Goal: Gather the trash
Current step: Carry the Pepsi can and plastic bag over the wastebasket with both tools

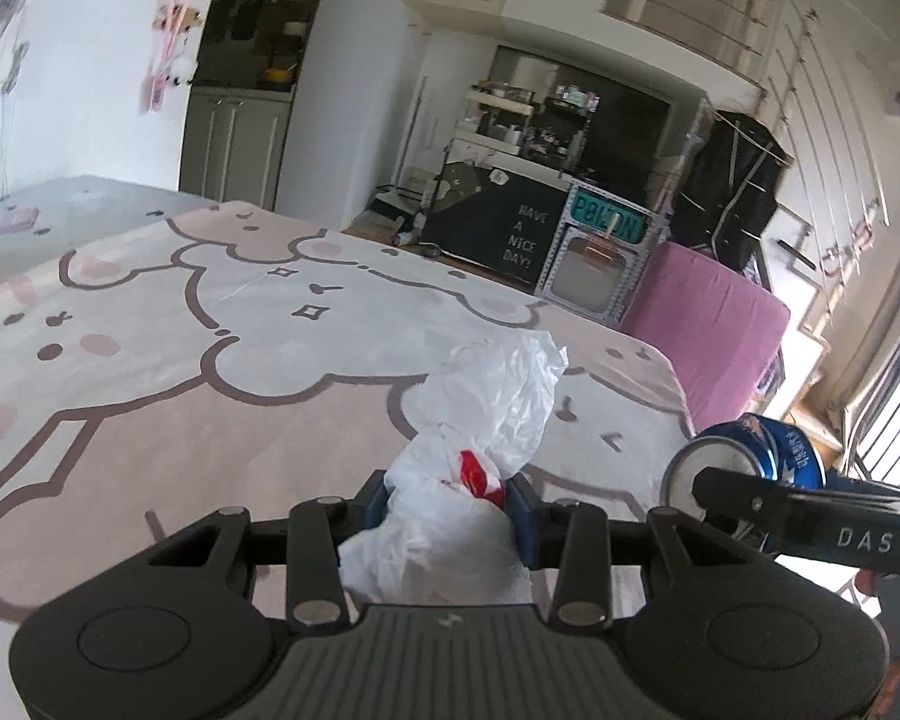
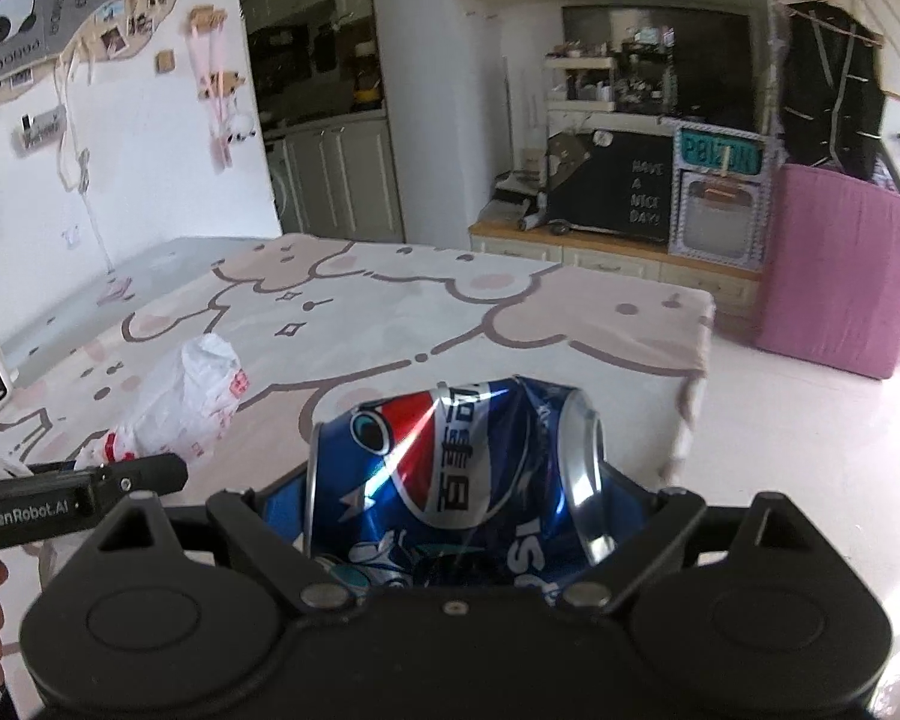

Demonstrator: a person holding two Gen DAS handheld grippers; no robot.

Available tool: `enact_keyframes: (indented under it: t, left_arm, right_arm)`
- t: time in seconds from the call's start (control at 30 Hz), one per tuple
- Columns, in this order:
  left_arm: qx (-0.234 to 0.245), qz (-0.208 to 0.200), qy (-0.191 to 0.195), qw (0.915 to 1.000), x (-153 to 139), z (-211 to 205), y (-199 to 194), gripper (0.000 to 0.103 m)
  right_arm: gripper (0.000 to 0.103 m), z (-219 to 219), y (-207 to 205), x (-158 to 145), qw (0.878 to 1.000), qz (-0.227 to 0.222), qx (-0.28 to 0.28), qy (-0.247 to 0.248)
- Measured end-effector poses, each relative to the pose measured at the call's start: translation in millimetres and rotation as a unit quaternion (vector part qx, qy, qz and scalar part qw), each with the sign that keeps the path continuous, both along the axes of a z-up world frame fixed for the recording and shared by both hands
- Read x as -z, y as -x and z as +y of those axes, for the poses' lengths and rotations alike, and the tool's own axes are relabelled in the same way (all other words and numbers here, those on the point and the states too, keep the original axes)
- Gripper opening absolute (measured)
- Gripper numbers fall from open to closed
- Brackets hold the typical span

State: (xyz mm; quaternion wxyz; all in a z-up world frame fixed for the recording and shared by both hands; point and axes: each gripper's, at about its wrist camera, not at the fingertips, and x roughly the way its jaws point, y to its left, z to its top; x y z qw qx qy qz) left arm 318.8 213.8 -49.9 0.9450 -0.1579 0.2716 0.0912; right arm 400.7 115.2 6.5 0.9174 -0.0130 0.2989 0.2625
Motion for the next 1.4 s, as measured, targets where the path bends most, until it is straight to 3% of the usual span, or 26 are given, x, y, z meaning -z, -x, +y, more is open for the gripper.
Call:
enact_keyframes:
  t: [0.4,0.8,1.13,1.4]
  left_arm:
    - [0.044,-0.014,-0.040,0.9982,-22,-58,39,0.042]
    - [0.113,-0.017,-0.057,0.9918,-22,-142,34,0.042]
    - [0.187,0.014,-0.057,0.9807,11,-229,-2,0.042]
    - [0.232,0.077,-0.043,0.9687,66,-287,-51,0.042]
  right_arm:
    - [0.094,-72,67,-8,0.998,-0.026,0.048,-0.019]
    - [0.094,-164,104,0,0.993,-0.034,0.107,-0.024]
    - [0.094,-253,105,34,0.985,-0.005,0.173,-0.022]
    - [0.094,-309,92,84,0.977,0.046,0.210,-0.016]
